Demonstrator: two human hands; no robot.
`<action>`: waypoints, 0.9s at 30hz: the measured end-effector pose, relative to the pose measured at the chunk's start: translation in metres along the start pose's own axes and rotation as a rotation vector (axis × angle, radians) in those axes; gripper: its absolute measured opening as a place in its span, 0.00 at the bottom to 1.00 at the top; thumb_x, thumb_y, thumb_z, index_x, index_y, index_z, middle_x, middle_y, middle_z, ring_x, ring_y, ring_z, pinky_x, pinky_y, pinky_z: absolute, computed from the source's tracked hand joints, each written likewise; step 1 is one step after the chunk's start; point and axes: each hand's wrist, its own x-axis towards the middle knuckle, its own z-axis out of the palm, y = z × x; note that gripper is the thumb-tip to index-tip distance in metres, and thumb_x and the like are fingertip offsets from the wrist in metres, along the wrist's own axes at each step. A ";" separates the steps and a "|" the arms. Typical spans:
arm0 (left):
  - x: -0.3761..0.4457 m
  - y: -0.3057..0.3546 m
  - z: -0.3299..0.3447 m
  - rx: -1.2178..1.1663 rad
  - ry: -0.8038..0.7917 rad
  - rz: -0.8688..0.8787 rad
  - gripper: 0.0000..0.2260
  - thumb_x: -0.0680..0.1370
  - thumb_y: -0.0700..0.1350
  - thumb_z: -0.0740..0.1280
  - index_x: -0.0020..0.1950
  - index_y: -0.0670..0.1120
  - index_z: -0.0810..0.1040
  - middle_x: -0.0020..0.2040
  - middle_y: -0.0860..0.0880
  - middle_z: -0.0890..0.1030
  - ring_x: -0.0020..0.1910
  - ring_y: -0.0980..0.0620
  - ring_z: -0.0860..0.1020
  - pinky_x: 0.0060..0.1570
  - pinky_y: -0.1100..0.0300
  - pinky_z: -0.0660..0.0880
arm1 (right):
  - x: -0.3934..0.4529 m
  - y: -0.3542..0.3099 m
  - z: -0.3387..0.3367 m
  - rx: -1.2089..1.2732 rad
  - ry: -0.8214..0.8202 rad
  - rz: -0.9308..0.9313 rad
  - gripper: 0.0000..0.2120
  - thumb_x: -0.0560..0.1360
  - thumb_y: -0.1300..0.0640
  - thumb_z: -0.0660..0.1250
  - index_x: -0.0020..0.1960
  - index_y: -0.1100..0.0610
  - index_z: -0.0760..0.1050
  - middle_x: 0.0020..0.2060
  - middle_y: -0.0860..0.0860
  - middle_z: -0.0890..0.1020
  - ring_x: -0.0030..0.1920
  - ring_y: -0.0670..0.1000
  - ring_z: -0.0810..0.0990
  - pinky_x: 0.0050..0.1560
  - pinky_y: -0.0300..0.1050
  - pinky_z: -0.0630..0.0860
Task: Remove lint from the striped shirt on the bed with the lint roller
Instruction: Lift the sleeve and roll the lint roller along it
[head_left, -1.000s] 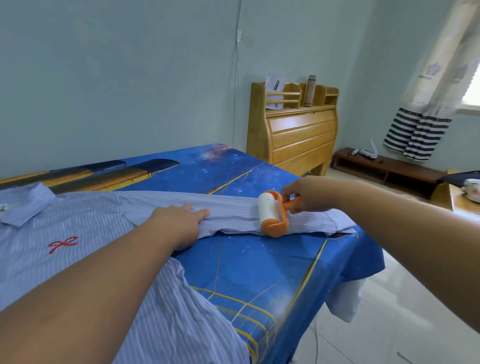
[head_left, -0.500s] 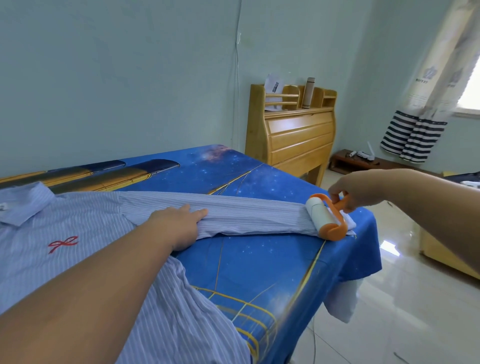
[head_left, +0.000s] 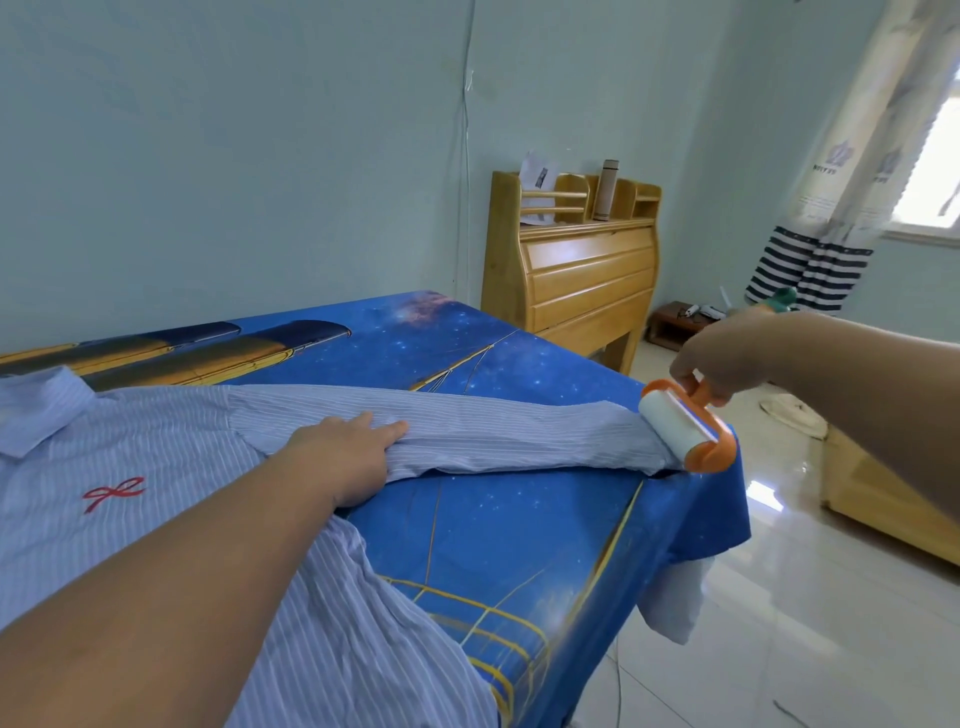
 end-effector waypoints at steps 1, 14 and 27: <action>0.000 0.000 0.000 0.001 0.002 0.003 0.26 0.80 0.49 0.51 0.76 0.64 0.46 0.79 0.51 0.51 0.75 0.43 0.57 0.69 0.44 0.62 | -0.002 0.003 -0.004 -0.044 0.013 0.021 0.06 0.72 0.55 0.67 0.42 0.44 0.73 0.34 0.42 0.75 0.35 0.42 0.70 0.41 0.40 0.68; -0.009 -0.040 -0.016 -0.396 0.182 -0.001 0.23 0.80 0.42 0.52 0.76 0.53 0.59 0.75 0.47 0.65 0.71 0.47 0.66 0.69 0.49 0.64 | 0.011 -0.047 -0.088 0.315 0.459 -0.145 0.08 0.75 0.49 0.65 0.54 0.44 0.70 0.37 0.42 0.75 0.38 0.45 0.73 0.34 0.40 0.64; -0.053 -0.163 -0.001 -0.274 0.262 -0.338 0.13 0.78 0.38 0.55 0.55 0.50 0.76 0.65 0.46 0.76 0.62 0.44 0.74 0.58 0.49 0.73 | 0.022 -0.196 -0.148 0.589 0.614 -0.394 0.08 0.76 0.40 0.58 0.53 0.40 0.69 0.33 0.41 0.74 0.33 0.42 0.73 0.30 0.42 0.66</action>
